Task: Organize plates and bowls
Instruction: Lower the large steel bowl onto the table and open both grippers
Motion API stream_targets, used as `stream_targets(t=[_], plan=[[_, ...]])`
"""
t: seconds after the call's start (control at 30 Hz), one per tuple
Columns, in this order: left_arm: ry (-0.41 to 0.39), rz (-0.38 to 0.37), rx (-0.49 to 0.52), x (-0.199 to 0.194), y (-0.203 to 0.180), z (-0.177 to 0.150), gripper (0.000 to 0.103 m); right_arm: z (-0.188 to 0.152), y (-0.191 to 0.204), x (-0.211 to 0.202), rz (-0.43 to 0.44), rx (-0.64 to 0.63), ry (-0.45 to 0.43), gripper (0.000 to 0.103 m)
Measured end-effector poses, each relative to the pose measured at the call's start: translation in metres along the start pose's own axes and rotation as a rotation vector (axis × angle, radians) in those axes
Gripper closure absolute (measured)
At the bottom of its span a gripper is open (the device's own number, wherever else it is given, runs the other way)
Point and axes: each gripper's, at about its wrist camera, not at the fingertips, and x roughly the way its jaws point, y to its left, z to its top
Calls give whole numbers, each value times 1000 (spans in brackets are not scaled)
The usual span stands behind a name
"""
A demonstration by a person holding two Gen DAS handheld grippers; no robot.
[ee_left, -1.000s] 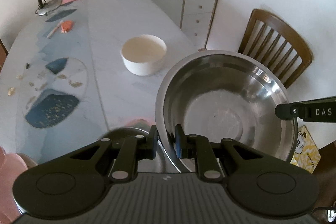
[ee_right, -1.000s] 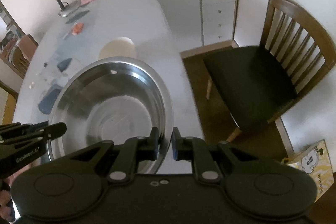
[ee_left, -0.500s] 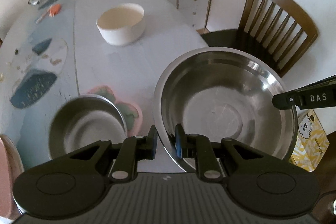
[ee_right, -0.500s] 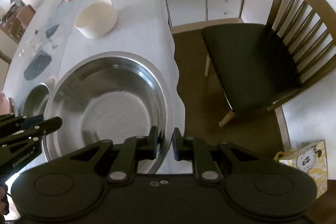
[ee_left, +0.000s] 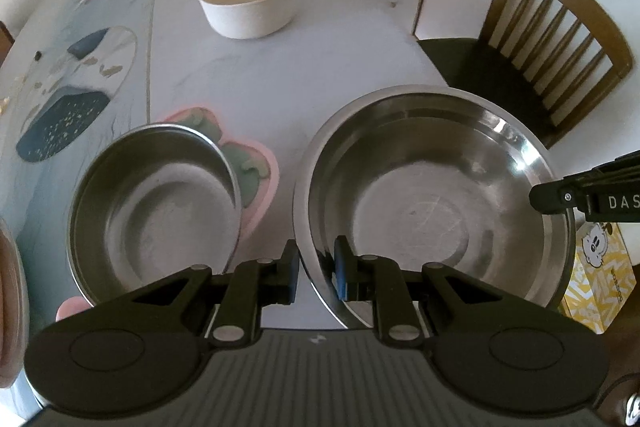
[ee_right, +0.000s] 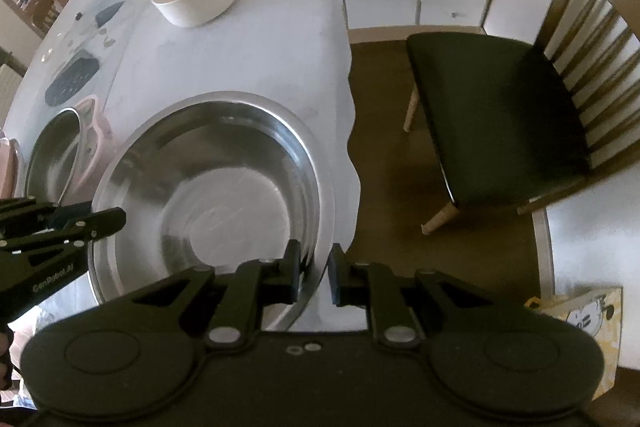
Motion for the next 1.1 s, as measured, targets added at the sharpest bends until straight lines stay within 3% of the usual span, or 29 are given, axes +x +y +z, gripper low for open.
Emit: stream_targets(t=[0.8,1.1], plan=[[24,100,-142,8,60,10,86,24,46,26,60,-133,-5,88],[53,64,-173,6,60,9,86,31,50,26,62,-166,7,87]])
